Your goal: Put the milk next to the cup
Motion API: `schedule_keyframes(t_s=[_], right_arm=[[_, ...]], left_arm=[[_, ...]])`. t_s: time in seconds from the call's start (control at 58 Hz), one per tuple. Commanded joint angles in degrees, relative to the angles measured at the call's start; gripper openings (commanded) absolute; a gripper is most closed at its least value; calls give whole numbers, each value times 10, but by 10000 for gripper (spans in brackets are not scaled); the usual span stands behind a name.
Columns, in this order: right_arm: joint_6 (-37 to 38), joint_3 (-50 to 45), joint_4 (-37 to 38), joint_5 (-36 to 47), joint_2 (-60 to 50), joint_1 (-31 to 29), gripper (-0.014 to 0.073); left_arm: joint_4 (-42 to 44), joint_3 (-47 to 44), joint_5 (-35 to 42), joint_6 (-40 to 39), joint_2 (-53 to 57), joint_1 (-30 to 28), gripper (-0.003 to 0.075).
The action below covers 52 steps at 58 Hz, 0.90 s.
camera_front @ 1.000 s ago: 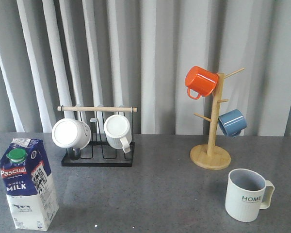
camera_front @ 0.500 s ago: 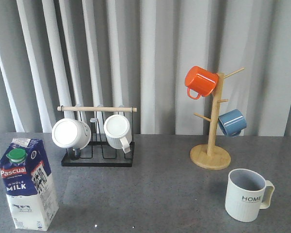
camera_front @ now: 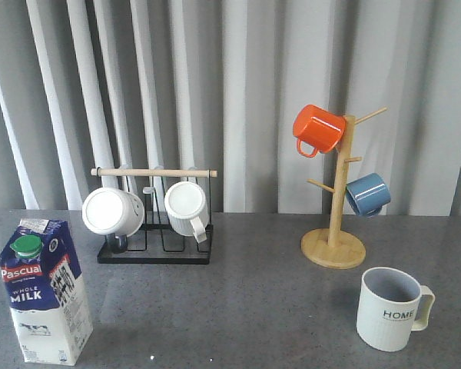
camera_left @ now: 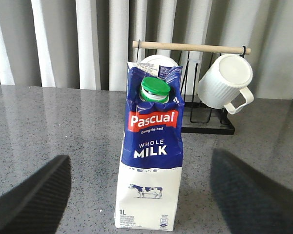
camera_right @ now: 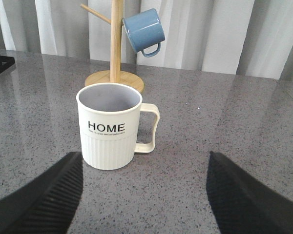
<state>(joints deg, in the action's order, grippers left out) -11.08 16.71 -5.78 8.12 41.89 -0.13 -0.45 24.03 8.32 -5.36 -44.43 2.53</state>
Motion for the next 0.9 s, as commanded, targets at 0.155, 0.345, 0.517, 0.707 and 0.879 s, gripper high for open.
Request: schedule_keyframes(t_s=[0.155, 0.345, 0.517, 0.707, 0.879], right_arm=[[-5, 21, 0, 39, 1, 0, 538], [-3, 21, -1, 37, 1, 0, 538], [-3, 20, -12, 70, 14, -2, 538], [-21, 20, -12, 208, 118, -2, 538], [-18, 20, 17, 336, 240, -2, 538]], left_arm=[[-4, 18, 36, -9, 1, -2, 640], [-4, 18, 36, -9, 1, -2, 580], [-4, 18, 36, -9, 1, -2, 535], [-4, 18, 35, -9, 1, -2, 520], [-4, 18, 35, -9, 1, -2, 520]])
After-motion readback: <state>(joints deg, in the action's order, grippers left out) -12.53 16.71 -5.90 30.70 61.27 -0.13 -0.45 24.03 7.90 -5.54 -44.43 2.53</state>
